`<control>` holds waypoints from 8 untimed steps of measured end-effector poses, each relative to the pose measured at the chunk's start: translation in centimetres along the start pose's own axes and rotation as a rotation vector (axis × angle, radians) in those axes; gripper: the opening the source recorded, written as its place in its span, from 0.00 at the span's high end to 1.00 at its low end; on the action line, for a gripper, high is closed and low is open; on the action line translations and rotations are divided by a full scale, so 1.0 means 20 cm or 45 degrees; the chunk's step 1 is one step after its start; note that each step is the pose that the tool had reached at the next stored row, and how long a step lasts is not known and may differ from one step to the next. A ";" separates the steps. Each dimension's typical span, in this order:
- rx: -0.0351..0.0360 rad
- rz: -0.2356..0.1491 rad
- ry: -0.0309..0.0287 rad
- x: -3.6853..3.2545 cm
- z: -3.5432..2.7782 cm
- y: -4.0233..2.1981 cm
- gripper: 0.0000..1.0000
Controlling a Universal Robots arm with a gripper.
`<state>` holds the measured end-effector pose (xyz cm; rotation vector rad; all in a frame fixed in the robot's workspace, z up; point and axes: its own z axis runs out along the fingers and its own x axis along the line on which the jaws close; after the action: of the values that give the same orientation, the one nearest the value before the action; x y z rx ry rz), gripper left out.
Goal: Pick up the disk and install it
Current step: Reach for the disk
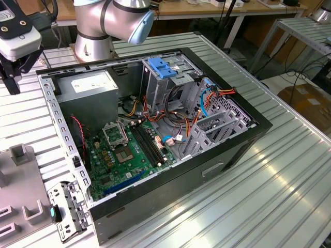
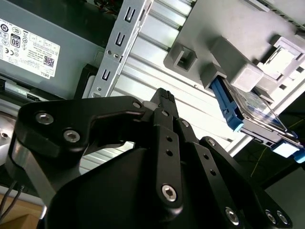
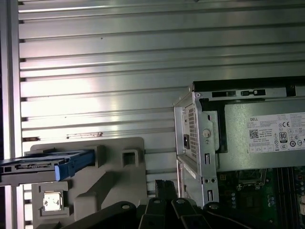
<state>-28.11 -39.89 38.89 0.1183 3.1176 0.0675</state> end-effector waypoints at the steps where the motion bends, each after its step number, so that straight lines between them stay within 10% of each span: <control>1: 0.0000 0.000 0.0000 0.006 0.000 -0.001 0.89; 8: 0.0001 0.000 0.0002 0.040 0.000 -0.003 0.89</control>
<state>-28.91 -39.89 38.87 0.1184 3.1178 0.0674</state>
